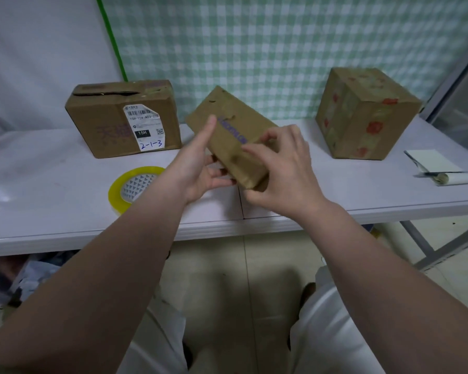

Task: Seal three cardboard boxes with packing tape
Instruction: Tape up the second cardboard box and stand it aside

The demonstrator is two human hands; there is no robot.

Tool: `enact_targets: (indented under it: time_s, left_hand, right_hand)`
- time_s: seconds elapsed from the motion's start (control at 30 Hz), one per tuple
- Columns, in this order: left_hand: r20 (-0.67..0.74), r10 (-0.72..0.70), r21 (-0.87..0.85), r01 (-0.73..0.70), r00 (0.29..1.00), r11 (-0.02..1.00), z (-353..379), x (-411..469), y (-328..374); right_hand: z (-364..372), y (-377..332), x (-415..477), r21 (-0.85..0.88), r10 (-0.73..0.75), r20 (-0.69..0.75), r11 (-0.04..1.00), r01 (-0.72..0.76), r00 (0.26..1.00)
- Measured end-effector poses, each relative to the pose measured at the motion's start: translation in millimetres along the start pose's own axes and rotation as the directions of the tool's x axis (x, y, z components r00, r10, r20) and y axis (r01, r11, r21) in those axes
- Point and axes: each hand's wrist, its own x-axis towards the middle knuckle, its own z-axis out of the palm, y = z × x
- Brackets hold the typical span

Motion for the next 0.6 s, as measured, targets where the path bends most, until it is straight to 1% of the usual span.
enact_targets:
  time_s: [0.03,0.07,0.1,0.13,0.17,0.2,0.23,0.27,0.33,0.37,0.43,0.5,0.6]
  left_hand:
    - [-0.013,0.000,0.001,0.000,1.000,1.000,1.2,0.2,-4.9]
    - [-0.038,0.000,0.012,0.000,0.999,1.000,1.0,1.5,-10.6]
    - [-0.063,-0.002,0.025,0.003,0.998,1.000,1.5,1.8,-16.2]
    - [-0.088,-0.010,0.041,0.014,0.996,0.999,0.7,2.5,-22.0]
    - [-0.101,-0.030,0.047,0.035,0.994,0.998,-0.1,2.4,-26.7]
    - [-0.099,-0.056,0.046,0.061,0.994,0.997,-1.2,2.0,-30.5]
    - [-0.088,-0.082,0.043,0.086,0.993,0.995,-1.8,1.1,-33.0]
    - [-0.083,-0.101,0.050,0.105,0.991,0.993,-2.2,0.3,-34.2]
    - [-0.097,-0.133,0.077,0.141,0.986,0.987,-3.0,-0.8,-34.5]
    - [-0.104,-0.153,0.086,0.162,0.983,0.983,-3.7,-0.9,-34.4]
    - [-0.107,-0.203,0.101,0.214,0.973,0.972,-6.4,0.8,-35.2]
    - [-0.101,-0.245,0.144,0.258,0.964,0.955,-7.8,2.1,-37.3]
    - [-0.095,-0.251,0.224,0.266,0.963,0.938,-4.4,1.2,-39.2]
  right_hand:
    - [2.2,-1.6,-2.1,0.044,-0.035,-0.008,0.998,0.035,0.999]
    - [3.5,-4.6,-3.0,0.125,-0.041,-0.042,0.991,0.046,0.998]
    - [3.8,-8.0,-2.3,0.231,0.000,-0.090,0.973,0.021,0.996]
    - [4.2,-9.8,-0.7,0.335,0.080,-0.150,0.942,-0.025,0.985]
    - [4.6,-9.8,0.9,0.403,0.182,-0.203,0.911,-0.088,0.962]
    - [5.4,-7.9,1.9,0.426,0.284,-0.233,0.889,-0.165,0.930]
    - [6.6,-4.4,2.3,0.417,0.369,-0.223,0.873,-0.254,0.902]
    - [7.9,0.2,2.2,0.386,0.430,-0.180,0.858,-0.339,0.884]
    - [9.9,9.2,0.0,0.284,0.521,-0.039,0.824,-0.491,0.853]
    - [9.4,12.2,-0.8,0.245,0.561,0.043,0.796,-0.553,0.827]
    - [6.8,14.4,-1.2,0.227,0.616,0.194,0.729,-0.646,0.764]
    - [5.1,14.7,-2.1,0.252,0.619,0.279,0.690,-0.678,0.734]
    - [6.8,16.3,-3.3,0.276,0.608,0.309,0.678,-0.681,0.731]
